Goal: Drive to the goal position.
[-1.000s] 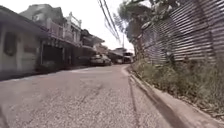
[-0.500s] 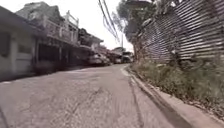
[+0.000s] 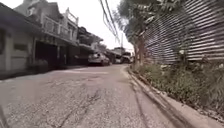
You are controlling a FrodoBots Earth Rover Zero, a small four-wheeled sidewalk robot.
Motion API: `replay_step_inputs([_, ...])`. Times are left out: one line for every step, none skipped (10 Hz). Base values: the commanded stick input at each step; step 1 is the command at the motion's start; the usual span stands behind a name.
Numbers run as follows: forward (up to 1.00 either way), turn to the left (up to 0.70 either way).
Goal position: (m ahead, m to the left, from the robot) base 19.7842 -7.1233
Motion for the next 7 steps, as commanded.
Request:
replay_step_inputs([0.70, 0.01])
replay_step_inputs([0.70, 0.01])
replay_step_inputs([0.70, 0.01])
replay_step_inputs([0.70, 0.01])
replay_step_inputs([0.70, 0.01])
replay_step_inputs([0.70, 0.01])
replay_step_inputs([0.70, 0.01])
